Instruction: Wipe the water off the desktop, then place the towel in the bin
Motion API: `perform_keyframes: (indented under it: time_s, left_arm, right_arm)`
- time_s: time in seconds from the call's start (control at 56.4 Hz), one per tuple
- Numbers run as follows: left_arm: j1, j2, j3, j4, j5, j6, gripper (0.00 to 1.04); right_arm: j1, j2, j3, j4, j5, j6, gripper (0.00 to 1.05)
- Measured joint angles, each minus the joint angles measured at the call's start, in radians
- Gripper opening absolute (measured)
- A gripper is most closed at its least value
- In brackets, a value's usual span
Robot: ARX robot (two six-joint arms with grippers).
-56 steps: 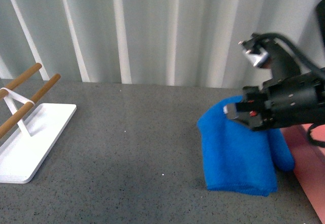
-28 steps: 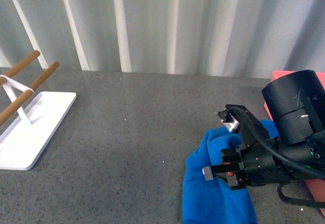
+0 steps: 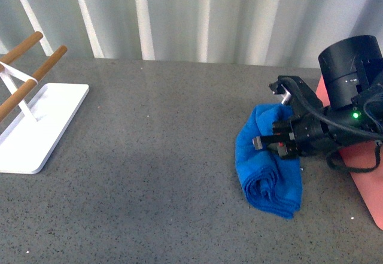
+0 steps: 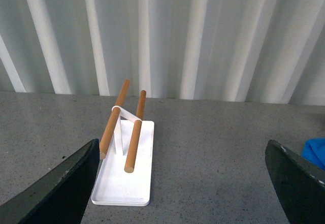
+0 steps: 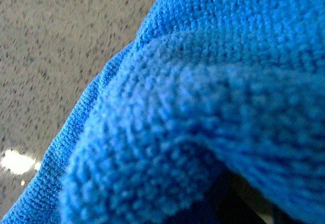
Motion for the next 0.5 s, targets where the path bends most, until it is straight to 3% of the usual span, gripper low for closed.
perform_keyframes:
  time_s: [0.231, 0.497]
  left_arm:
    - [0.0, 0.0, 0.0, 0.0, 0.0, 0.0, 0.98]
    - [0.0, 0.0, 0.0, 0.0, 0.0, 0.0, 0.98]
  right_arm:
    - [0.024, 0.118, 0.201, 0.05, -0.066, 0.011, 0.03]
    - [0.119, 0.146, 0.314, 0.02, -0.167, 0.0, 0.03]
